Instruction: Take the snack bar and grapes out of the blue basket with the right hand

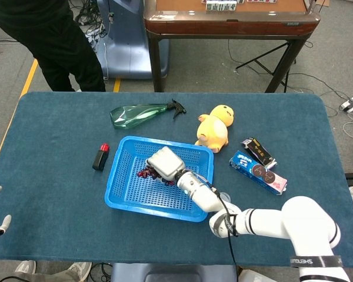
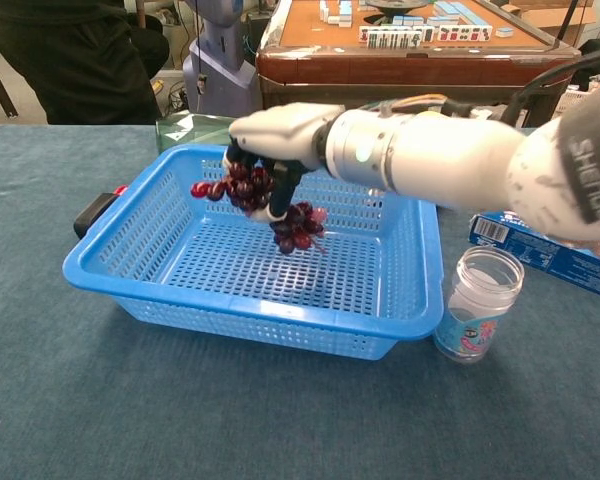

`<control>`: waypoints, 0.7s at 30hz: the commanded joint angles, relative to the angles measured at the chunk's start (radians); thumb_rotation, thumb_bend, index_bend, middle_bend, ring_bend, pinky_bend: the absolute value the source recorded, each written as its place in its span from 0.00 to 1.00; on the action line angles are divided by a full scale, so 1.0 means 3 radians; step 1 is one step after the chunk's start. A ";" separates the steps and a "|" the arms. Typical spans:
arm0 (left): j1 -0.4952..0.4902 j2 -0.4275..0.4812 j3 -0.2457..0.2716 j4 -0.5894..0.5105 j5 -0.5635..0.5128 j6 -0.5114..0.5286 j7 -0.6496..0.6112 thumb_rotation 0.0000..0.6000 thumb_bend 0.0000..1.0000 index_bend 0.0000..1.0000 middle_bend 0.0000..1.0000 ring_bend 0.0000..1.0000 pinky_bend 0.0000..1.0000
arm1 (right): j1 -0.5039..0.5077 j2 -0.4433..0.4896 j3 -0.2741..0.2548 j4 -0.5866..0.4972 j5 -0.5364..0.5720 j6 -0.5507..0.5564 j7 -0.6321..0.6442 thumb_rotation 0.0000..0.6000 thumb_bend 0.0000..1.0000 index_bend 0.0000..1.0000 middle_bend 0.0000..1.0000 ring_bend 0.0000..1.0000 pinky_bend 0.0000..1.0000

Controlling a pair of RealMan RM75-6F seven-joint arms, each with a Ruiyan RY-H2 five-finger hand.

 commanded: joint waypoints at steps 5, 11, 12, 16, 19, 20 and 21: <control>-0.0010 -0.0006 0.0000 -0.0005 0.0016 -0.0010 0.0009 1.00 0.33 0.23 0.05 0.05 0.08 | -0.0464 0.0845 0.0086 -0.0796 -0.0406 0.0508 0.0276 1.00 0.49 0.62 0.56 0.56 0.80; -0.0028 -0.0013 -0.0005 -0.0017 0.0034 -0.0024 0.0021 1.00 0.33 0.23 0.05 0.05 0.08 | -0.0818 0.1344 -0.0012 -0.1039 -0.0579 0.0724 0.0436 1.00 0.49 0.62 0.56 0.56 0.80; -0.0033 -0.0015 -0.0005 -0.0017 0.0036 -0.0032 0.0025 1.00 0.33 0.23 0.05 0.05 0.08 | -0.0863 0.1398 -0.0033 -0.1051 -0.0595 0.0740 0.0449 1.00 0.49 0.62 0.56 0.56 0.80; -0.0048 -0.0016 -0.0006 -0.0031 0.0062 -0.0036 0.0041 1.00 0.33 0.23 0.05 0.05 0.08 | -0.1020 0.1587 -0.0157 -0.1076 -0.0655 0.0726 0.0463 1.00 0.48 0.62 0.56 0.56 0.80; -0.0047 -0.0016 -0.0008 -0.0036 0.0054 -0.0036 0.0049 1.00 0.33 0.23 0.05 0.05 0.08 | -0.1128 0.1676 -0.0261 -0.1088 -0.0717 0.0689 0.0494 1.00 0.48 0.62 0.55 0.56 0.80; -0.0049 -0.0016 -0.0005 -0.0040 0.0052 -0.0043 0.0056 1.00 0.33 0.23 0.05 0.05 0.08 | -0.1168 0.1687 -0.0293 -0.1079 -0.0751 0.0686 0.0514 1.00 0.48 0.62 0.55 0.56 0.80; -0.0051 -0.0017 -0.0004 -0.0043 0.0055 -0.0046 0.0059 1.00 0.33 0.23 0.05 0.05 0.08 | -0.1196 0.1689 -0.0316 -0.1066 -0.0772 0.0681 0.0533 1.00 0.48 0.62 0.55 0.56 0.80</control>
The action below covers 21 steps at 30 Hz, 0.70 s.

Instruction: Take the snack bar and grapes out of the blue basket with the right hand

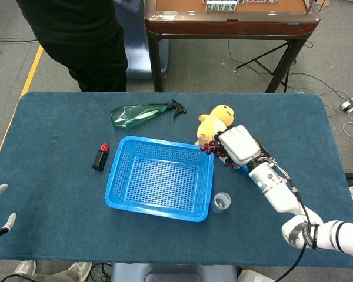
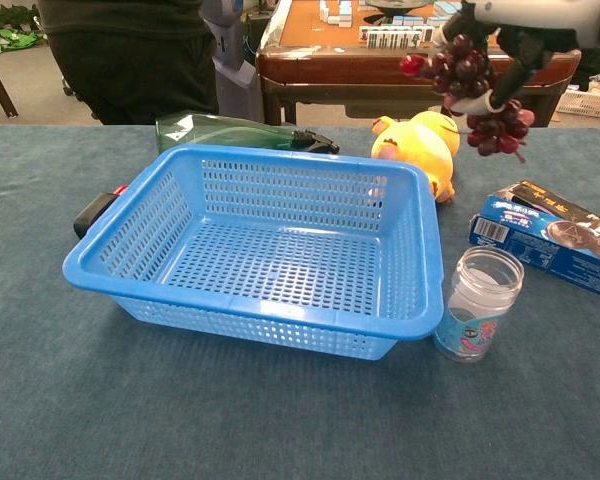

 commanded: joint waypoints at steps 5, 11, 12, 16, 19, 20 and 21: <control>-0.0016 -0.0007 0.0003 -0.0020 0.0024 -0.0009 0.0025 1.00 0.33 0.23 0.05 0.05 0.08 | -0.0185 -0.0015 -0.0185 0.0106 -0.0108 -0.0136 0.0108 1.00 0.47 0.55 0.49 0.54 0.79; -0.0034 -0.0008 0.0001 -0.0056 0.0048 -0.0012 0.0060 1.00 0.33 0.23 0.05 0.05 0.08 | -0.0187 0.0017 -0.0269 0.0117 -0.0081 -0.0387 0.0021 1.00 0.17 0.09 0.19 0.27 0.56; -0.0035 -0.0010 0.0000 -0.0060 0.0047 -0.0012 0.0062 1.00 0.33 0.23 0.05 0.05 0.08 | -0.0193 0.0020 -0.0266 0.0106 -0.0083 -0.0387 0.0013 1.00 0.14 0.05 0.17 0.25 0.54; -0.0044 -0.0017 0.0000 -0.0067 0.0046 -0.0024 0.0071 1.00 0.33 0.23 0.05 0.05 0.08 | -0.0274 0.0075 -0.0239 0.0023 -0.0125 -0.0282 0.0026 1.00 0.10 0.00 0.13 0.20 0.50; -0.0054 -0.0021 -0.0003 -0.0064 0.0047 -0.0033 0.0072 1.00 0.33 0.23 0.05 0.05 0.08 | -0.0397 0.0137 -0.0225 -0.0041 -0.0199 -0.0086 0.0058 1.00 0.10 0.00 0.15 0.20 0.50; -0.0057 -0.0022 -0.0004 -0.0063 0.0046 -0.0036 0.0072 1.00 0.33 0.23 0.05 0.05 0.08 | -0.0450 0.0158 -0.0224 -0.0065 -0.0225 -0.0001 0.0067 1.00 0.10 0.00 0.16 0.20 0.50; -0.0060 -0.0024 -0.0005 -0.0061 0.0045 -0.0039 0.0071 1.00 0.33 0.23 0.05 0.05 0.08 | -0.0507 0.0183 -0.0230 -0.0090 -0.0258 0.0087 0.0069 1.00 0.10 0.02 0.19 0.21 0.50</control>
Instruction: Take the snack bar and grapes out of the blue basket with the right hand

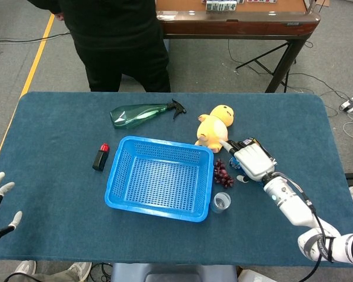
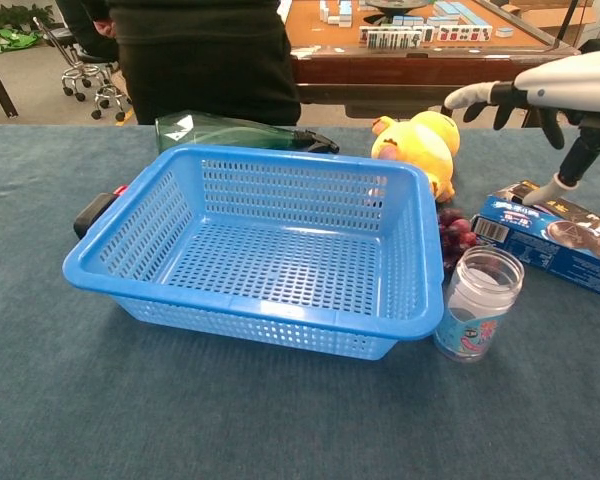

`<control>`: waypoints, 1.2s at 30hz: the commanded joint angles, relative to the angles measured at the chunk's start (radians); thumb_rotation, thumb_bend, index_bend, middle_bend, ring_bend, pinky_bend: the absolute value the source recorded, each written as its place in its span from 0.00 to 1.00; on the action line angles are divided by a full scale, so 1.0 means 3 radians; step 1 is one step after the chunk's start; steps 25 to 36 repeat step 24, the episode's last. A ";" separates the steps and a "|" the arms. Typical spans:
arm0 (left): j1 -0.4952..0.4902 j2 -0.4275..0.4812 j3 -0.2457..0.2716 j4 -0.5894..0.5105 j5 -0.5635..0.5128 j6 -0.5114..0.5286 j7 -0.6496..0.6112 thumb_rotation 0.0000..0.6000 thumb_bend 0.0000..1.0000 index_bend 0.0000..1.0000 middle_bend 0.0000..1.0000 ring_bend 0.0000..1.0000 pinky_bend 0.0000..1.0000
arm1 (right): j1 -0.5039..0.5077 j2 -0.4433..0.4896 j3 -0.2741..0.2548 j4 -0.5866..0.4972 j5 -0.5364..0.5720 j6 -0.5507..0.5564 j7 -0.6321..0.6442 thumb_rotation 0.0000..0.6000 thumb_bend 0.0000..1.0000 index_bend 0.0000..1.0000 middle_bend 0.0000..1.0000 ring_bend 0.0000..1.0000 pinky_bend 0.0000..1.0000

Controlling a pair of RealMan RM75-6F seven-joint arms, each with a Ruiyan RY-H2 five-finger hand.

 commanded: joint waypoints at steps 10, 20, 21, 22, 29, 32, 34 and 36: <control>-0.0060 -0.0021 -0.0013 0.0004 -0.0004 -0.0069 0.0031 1.00 0.33 0.23 0.05 0.05 0.08 | -0.1007 0.0326 -0.0260 -0.0328 -0.0494 0.1345 -0.0135 1.00 0.17 0.22 0.32 0.30 0.50; -0.0134 -0.0071 -0.0008 -0.0057 0.0046 -0.0130 0.0143 1.00 0.33 0.23 0.05 0.05 0.08 | -0.1788 0.0244 -0.0484 -0.0248 -0.0922 0.2165 0.0012 1.00 0.21 0.24 0.32 0.32 0.50; -0.0137 -0.0075 -0.0009 -0.0063 0.0047 -0.0129 0.0149 1.00 0.33 0.23 0.05 0.05 0.08 | -0.1835 0.0237 -0.0491 -0.0248 -0.0940 0.2203 0.0022 1.00 0.21 0.24 0.33 0.32 0.50; -0.0139 -0.0080 -0.0009 -0.0068 0.0048 -0.0129 0.0152 1.00 0.33 0.23 0.05 0.05 0.08 | -0.1878 0.0229 -0.0496 -0.0244 -0.0954 0.2232 0.0034 1.00 0.21 0.24 0.33 0.33 0.50; -0.0144 -0.0086 -0.0004 -0.0073 0.0048 -0.0135 0.0163 1.00 0.33 0.23 0.05 0.05 0.08 | -0.1953 0.0204 -0.0495 -0.0213 -0.0982 0.2272 0.0059 1.00 0.21 0.24 0.33 0.33 0.50; -0.0144 -0.0086 -0.0004 -0.0073 0.0048 -0.0135 0.0163 1.00 0.33 0.23 0.05 0.05 0.08 | -0.1953 0.0204 -0.0495 -0.0213 -0.0982 0.2272 0.0059 1.00 0.21 0.24 0.33 0.33 0.50; -0.0144 -0.0086 -0.0004 -0.0073 0.0048 -0.0135 0.0163 1.00 0.33 0.23 0.05 0.05 0.08 | -0.1953 0.0204 -0.0495 -0.0213 -0.0982 0.2272 0.0059 1.00 0.21 0.24 0.33 0.33 0.50; -0.0144 -0.0086 -0.0004 -0.0073 0.0048 -0.0135 0.0163 1.00 0.33 0.23 0.05 0.05 0.08 | -0.1953 0.0204 -0.0495 -0.0213 -0.0982 0.2272 0.0059 1.00 0.21 0.24 0.33 0.33 0.50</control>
